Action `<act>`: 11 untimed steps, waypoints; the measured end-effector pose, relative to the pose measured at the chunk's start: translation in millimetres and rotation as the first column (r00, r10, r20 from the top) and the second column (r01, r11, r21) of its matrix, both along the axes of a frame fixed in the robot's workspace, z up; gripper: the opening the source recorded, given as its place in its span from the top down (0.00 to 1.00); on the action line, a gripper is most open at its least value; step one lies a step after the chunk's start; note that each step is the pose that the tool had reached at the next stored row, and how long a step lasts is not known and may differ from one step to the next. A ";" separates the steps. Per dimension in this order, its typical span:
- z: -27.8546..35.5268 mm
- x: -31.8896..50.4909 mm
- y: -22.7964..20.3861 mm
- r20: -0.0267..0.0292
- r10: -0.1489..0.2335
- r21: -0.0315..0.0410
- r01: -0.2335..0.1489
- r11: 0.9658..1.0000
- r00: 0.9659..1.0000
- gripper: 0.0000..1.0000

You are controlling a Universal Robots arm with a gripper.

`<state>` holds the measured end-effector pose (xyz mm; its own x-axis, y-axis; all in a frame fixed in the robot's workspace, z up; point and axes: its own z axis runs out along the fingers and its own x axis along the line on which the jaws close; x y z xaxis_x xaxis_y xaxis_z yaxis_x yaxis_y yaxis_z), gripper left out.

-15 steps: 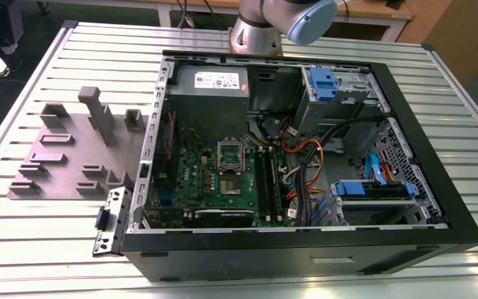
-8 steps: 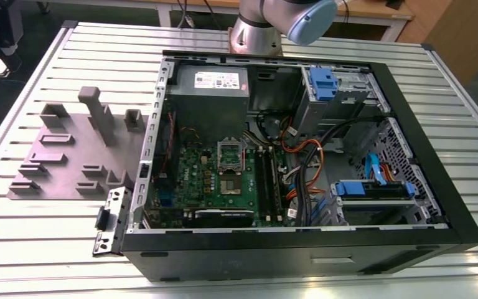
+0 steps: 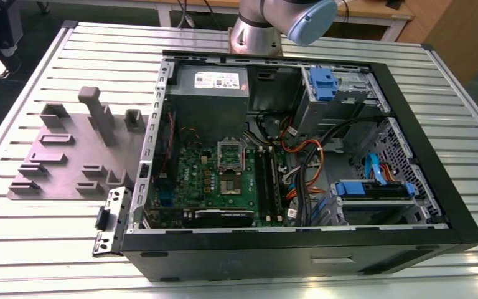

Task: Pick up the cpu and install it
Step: 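Pick up the cpu and move it towards the insertion slot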

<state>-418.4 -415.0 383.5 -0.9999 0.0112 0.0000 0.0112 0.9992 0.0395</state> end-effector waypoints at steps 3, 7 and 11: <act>0.0 0.0 -1.4 0.000 0.000 0.000 0.000 1.000 1.000 0.53; 0.0 0.0 -3.6 0.000 0.000 0.000 0.000 1.000 1.000 0.53; 0.0 0.7 -4.1 0.000 0.000 0.000 0.000 1.000 1.000 0.53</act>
